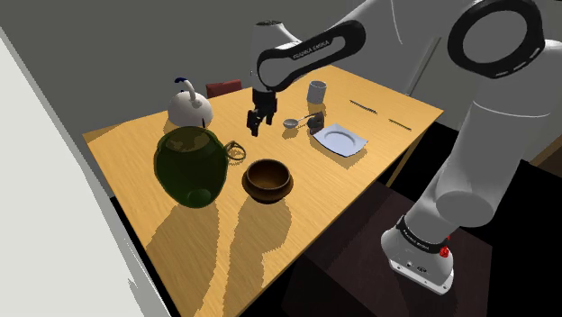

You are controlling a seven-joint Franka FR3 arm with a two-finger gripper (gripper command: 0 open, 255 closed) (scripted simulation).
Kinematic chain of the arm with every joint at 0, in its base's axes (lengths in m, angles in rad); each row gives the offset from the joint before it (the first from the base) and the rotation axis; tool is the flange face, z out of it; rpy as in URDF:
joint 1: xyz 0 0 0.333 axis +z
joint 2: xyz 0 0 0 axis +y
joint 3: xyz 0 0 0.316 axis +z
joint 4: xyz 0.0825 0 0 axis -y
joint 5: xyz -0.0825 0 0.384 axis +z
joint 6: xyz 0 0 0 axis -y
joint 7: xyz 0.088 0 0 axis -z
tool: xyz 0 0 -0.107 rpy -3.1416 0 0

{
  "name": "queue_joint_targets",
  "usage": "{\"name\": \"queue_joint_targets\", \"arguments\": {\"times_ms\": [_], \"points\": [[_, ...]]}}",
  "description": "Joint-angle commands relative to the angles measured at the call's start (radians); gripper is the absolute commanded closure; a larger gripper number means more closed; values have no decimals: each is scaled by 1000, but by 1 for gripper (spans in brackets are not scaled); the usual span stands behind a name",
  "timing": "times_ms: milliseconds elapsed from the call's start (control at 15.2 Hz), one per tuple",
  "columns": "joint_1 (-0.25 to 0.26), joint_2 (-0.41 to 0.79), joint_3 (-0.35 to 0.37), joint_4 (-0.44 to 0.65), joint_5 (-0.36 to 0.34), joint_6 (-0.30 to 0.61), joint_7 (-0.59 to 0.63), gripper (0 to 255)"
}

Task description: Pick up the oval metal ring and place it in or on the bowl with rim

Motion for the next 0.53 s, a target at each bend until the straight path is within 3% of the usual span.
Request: {"name": "queue_joint_targets", "arguments": {"times_ms": [0,462], "points": [[6,86,0,76,-13,5,5,0],[37,375,-7,360,-47,-7,15,0]]}}
